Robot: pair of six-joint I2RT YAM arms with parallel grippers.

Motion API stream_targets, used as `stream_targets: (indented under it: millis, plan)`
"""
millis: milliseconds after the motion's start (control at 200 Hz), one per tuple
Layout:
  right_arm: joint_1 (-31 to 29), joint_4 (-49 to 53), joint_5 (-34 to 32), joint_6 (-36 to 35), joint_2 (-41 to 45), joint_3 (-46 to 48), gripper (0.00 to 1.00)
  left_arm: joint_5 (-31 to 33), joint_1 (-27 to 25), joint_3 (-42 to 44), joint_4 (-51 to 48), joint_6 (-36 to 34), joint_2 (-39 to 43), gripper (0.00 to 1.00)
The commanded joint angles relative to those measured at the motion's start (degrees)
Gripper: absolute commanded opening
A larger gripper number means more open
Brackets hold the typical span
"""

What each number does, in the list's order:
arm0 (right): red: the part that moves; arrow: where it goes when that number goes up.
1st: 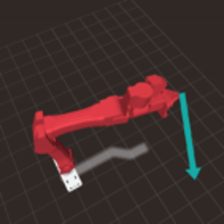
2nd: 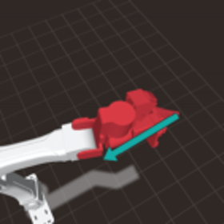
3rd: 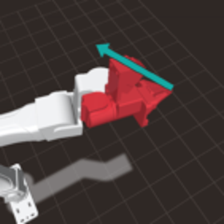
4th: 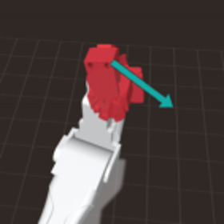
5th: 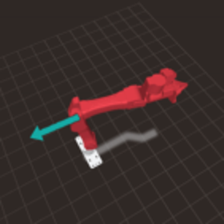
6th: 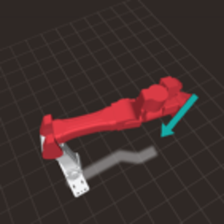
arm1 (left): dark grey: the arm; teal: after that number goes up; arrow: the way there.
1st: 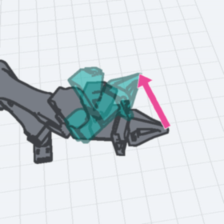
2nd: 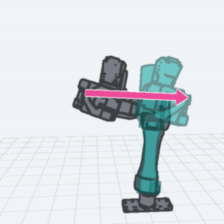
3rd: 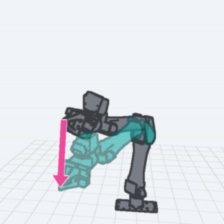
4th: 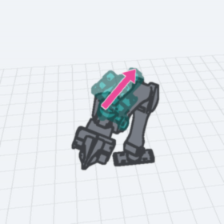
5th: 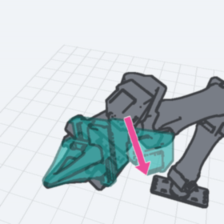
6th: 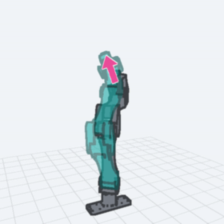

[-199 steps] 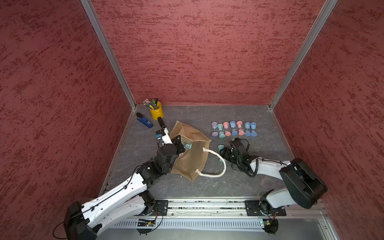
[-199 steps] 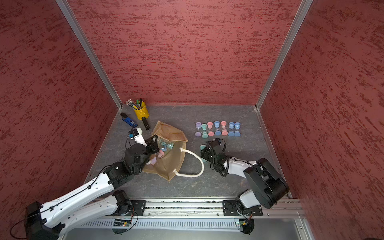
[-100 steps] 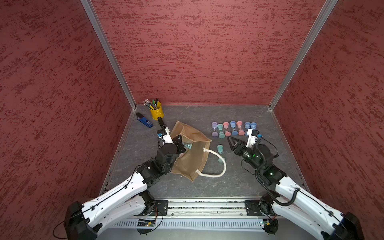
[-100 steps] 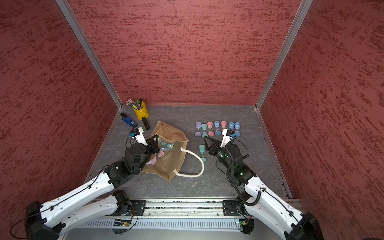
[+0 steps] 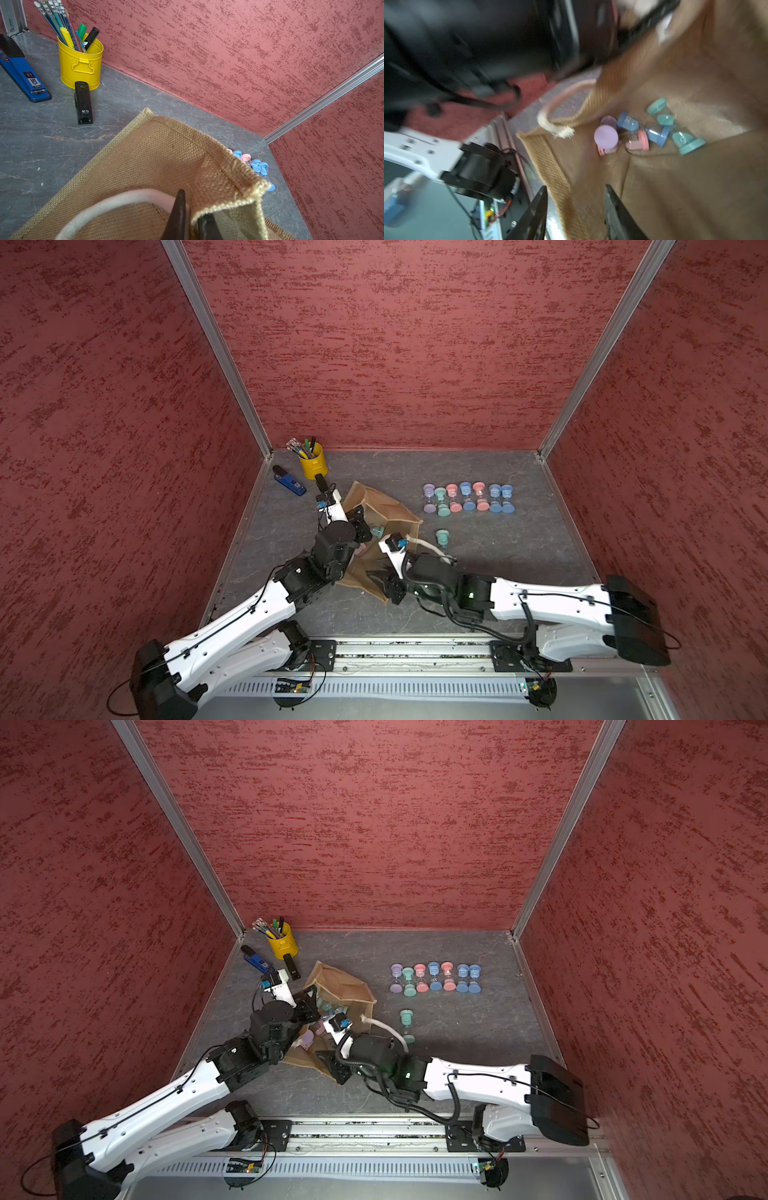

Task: 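Reach the right gripper back into the bag while the left holds the rim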

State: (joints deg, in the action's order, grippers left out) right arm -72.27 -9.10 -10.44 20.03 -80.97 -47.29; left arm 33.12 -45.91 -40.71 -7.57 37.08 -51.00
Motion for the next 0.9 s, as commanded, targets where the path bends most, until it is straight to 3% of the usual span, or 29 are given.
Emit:
stream_targets:
  millis: [0, 165, 271, 346, 416, 531, 651, 797, 897]
  plan:
    - [0.2, 0.6, -6.1, -2.0, -4.4, -0.9, 0.45, -2.2, 0.5, -0.7, 0.7, -3.1, 0.2, 0.00]
    - [3.8, -5.5, -3.5, 3.7, -9.4, 1.2, 0.45, -10.2, 1.2, 0.5, 6.4, -7.1, 0.5, 0.00]
    - [4.1, -9.2, -5.4, 5.4, -12.4, 1.5, 0.53, -17.3, 1.4, 1.8, 11.0, -8.8, 1.0, 0.00]
    - [5.2, -7.0, -9.4, 11.7, -14.8, -0.2, 0.58, -20.9, 1.3, 2.9, 13.6, -9.2, 1.5, 0.00]
    - [7.3, -6.1, -8.3, 19.3, -16.3, -0.8, 0.63, -22.8, 0.9, 4.6, 16.7, -9.8, 2.2, 0.00]
    - [11.1, -11.8, 0.6, 30.9, -16.3, 2.1, 0.64, -21.6, -0.1, 7.6, 20.9, -11.9, 3.2, 0.00]
    - [12.7, -11.6, 7.3, 40.4, -17.5, 1.7, 0.64, -20.5, -0.8, 12.1, 26.4, -12.4, 4.5, 0.00]
    - [13.0, -13.6, 12.2, 47.6, -19.8, 0.2, 0.64, -19.8, -1.8, 17.8, 33.8, -11.9, 5.8, 0.00]
    - [12.4, -12.5, 13.0, 45.7, -22.4, -3.9, 0.62, -18.6, -2.4, 20.8, 38.8, -11.4, 6.3, 0.00]
